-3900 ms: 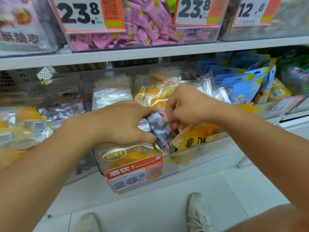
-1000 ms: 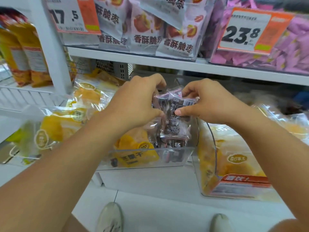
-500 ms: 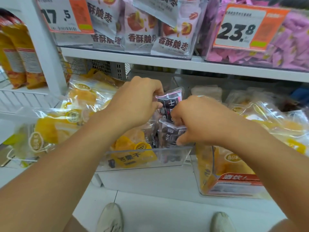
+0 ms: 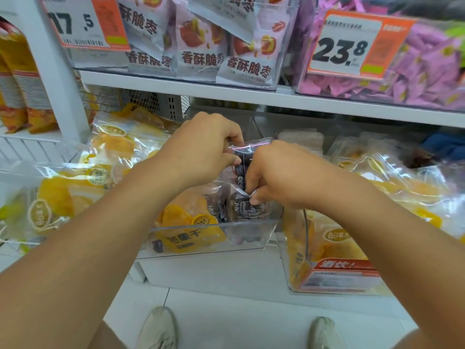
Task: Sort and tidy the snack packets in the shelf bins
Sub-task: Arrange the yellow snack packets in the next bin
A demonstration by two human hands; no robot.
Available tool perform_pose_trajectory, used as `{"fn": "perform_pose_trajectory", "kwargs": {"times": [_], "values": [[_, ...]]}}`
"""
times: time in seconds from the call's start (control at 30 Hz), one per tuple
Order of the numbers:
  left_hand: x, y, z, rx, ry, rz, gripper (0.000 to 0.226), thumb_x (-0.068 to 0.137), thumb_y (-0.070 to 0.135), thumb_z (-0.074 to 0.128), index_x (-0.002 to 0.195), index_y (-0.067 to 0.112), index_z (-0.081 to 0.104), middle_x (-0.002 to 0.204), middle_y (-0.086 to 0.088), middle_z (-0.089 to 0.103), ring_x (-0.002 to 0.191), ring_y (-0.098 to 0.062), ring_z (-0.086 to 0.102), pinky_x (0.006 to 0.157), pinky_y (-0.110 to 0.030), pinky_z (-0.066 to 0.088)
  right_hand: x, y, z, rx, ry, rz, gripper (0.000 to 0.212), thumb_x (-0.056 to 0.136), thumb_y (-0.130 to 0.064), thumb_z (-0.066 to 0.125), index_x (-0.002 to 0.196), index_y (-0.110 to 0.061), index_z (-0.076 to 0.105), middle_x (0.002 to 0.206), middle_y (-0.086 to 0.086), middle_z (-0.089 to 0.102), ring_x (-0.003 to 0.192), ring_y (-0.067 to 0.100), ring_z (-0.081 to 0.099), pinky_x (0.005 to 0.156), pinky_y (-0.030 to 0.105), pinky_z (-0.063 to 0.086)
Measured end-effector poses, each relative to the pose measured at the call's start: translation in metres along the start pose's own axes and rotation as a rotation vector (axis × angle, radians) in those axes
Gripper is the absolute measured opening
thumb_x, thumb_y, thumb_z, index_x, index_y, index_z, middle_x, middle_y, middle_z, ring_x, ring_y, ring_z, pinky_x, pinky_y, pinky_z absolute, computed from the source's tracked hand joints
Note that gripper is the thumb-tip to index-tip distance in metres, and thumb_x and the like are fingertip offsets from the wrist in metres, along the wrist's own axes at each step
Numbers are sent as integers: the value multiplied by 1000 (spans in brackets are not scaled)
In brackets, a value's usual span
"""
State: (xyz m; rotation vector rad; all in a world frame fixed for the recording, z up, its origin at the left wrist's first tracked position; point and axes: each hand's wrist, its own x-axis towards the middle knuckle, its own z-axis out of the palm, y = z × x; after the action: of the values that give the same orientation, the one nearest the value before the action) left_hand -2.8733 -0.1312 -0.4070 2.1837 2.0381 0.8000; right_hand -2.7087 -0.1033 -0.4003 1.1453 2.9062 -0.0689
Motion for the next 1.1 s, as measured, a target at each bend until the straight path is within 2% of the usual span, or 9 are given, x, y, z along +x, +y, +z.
{"fn": "perform_pose_trajectory", "kwargs": {"times": [0.1,0.27,0.5,0.6,0.67,0.73,0.87,0.93,1.1], "values": [[-2,-3,0,-47,5,-7,22,82,25,82,101,28,74,75,11,67,76,-9,62,80,-36,54,9,-6,1,-101,-33,21,27,75,-28,84,64,-24,59,71,-6,56,77,22,59,63,30,46],[-5,-6,-2,-125,25,-8,20,84,22,80,101,29,74,76,13,67,73,-2,62,80,-34,56,7,3,-7,33,-97,-41,13,76,-28,85,83,-22,76,72,-10,68,75,12,66,71,32,55],[14,-21,-27,-392,187,-91,17,90,15,73,102,27,71,80,3,65,72,-12,66,74,-31,56,-17,39,-26,282,531,-57,9,82,-19,80,89,-23,78,73,-18,68,70,-6,62,68,4,42],[11,-20,-13,-224,320,-14,20,90,11,71,97,30,71,83,8,65,73,-11,63,79,-35,56,-15,34,-17,103,679,-118,18,80,-8,79,96,-17,76,84,-4,71,77,13,66,79,34,56],[11,-22,-7,-167,323,-6,27,89,7,71,89,34,68,89,7,66,76,-11,63,80,-34,55,-11,34,-14,133,659,-117,20,79,-8,81,95,-18,75,84,-5,70,77,12,66,79,33,56],[14,-30,-5,-223,291,-54,26,88,6,72,84,31,68,88,6,68,72,-10,66,78,-35,59,-4,34,-12,204,539,-57,20,78,-12,83,91,-23,72,81,-15,64,74,-2,59,76,12,50],[17,-42,-2,-502,351,-190,21,92,1,66,85,21,67,84,0,67,70,-14,73,73,-36,63,21,38,4,160,286,30,22,83,-24,78,91,-19,59,91,-1,64,86,20,60,82,39,51],[19,-52,-3,-604,399,-268,23,97,5,61,84,23,60,88,-5,66,77,-20,74,77,-43,62,35,42,6,163,247,28,23,86,-26,75,94,-17,55,92,2,62,88,24,58,80,40,49],[19,-63,-2,-283,390,-333,5,102,22,53,99,23,49,99,-8,60,92,-28,62,81,-46,54,65,37,7,113,163,0,15,90,-30,72,100,-22,65,91,-1,66,85,21,61,77,36,50]]}}
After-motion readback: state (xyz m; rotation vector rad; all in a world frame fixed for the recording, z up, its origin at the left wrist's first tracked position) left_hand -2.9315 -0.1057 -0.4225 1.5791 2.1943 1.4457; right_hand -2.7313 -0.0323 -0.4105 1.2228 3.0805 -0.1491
